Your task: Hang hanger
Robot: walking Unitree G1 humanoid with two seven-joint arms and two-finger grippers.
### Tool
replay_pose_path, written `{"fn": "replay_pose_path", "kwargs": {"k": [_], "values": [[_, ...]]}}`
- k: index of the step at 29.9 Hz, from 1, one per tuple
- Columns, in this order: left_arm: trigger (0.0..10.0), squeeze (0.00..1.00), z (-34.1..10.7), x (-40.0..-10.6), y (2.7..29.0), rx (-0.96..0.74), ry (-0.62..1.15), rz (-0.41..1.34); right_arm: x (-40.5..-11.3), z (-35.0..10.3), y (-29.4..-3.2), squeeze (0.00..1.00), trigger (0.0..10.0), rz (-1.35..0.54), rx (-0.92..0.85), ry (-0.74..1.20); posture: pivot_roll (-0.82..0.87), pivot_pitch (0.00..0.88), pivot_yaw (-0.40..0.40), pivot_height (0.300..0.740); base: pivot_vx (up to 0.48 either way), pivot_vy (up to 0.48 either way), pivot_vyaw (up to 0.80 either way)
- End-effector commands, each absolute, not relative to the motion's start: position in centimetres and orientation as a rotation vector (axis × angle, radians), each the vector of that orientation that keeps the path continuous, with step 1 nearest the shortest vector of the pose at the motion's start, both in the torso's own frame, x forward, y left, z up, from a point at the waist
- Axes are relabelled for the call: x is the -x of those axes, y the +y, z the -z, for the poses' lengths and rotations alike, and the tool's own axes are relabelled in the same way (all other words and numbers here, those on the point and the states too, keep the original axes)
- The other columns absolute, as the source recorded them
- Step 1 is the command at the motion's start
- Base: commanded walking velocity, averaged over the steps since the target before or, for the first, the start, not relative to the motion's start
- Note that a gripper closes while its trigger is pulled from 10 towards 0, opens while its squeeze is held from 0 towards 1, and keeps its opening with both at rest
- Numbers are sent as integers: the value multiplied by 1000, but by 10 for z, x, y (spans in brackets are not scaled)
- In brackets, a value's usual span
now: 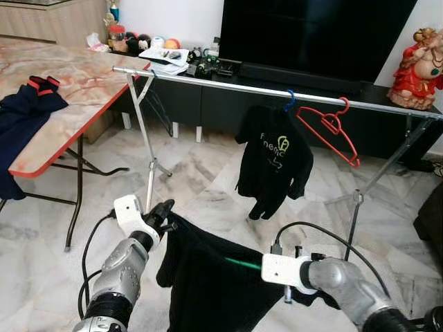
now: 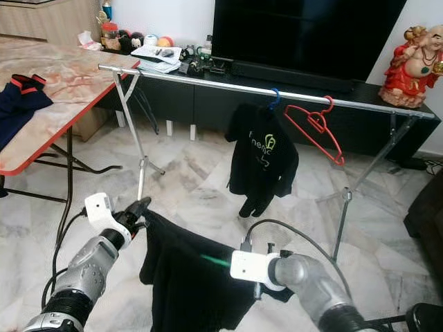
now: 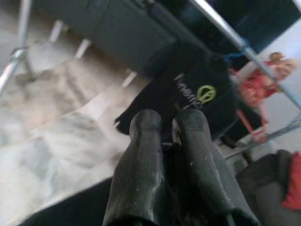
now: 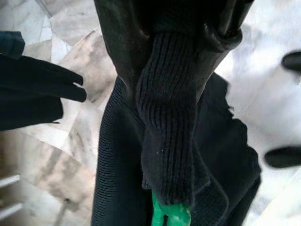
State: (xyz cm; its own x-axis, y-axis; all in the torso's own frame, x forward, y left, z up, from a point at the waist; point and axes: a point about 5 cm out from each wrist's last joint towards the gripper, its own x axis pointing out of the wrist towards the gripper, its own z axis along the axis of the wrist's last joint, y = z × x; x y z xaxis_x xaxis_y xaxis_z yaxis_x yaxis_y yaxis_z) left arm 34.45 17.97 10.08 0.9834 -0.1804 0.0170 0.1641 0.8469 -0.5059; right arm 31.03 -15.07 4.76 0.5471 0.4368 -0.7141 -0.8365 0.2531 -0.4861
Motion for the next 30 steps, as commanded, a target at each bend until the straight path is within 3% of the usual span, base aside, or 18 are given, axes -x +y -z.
{"fn": "replay_pose_path", "kwargs": {"k": [1,12,20,24,30], "values": [[0,0,-110,-344,175,525,13,265,-322,-55,-157,0,0,-776,886,470,102,40,-91,740,0,0,0],[0,0,-112,-331,153,439,98,517,-341,-96,-113,0,0,-797,401,249,106,38,-88,740,0,0,0],[0,0,-124,-322,138,435,95,660,-342,-85,-116,0,0,-790,494,312,112,33,-92,740,0,0,0],[0,0,-129,-306,123,377,118,839,-346,-81,-120,0,0,-736,508,364,116,26,-90,740,0,0,0],[0,0,-136,-318,138,342,75,690,-333,-58,-133,0,0,-828,678,524,123,12,-87,740,0,0,0]]}}
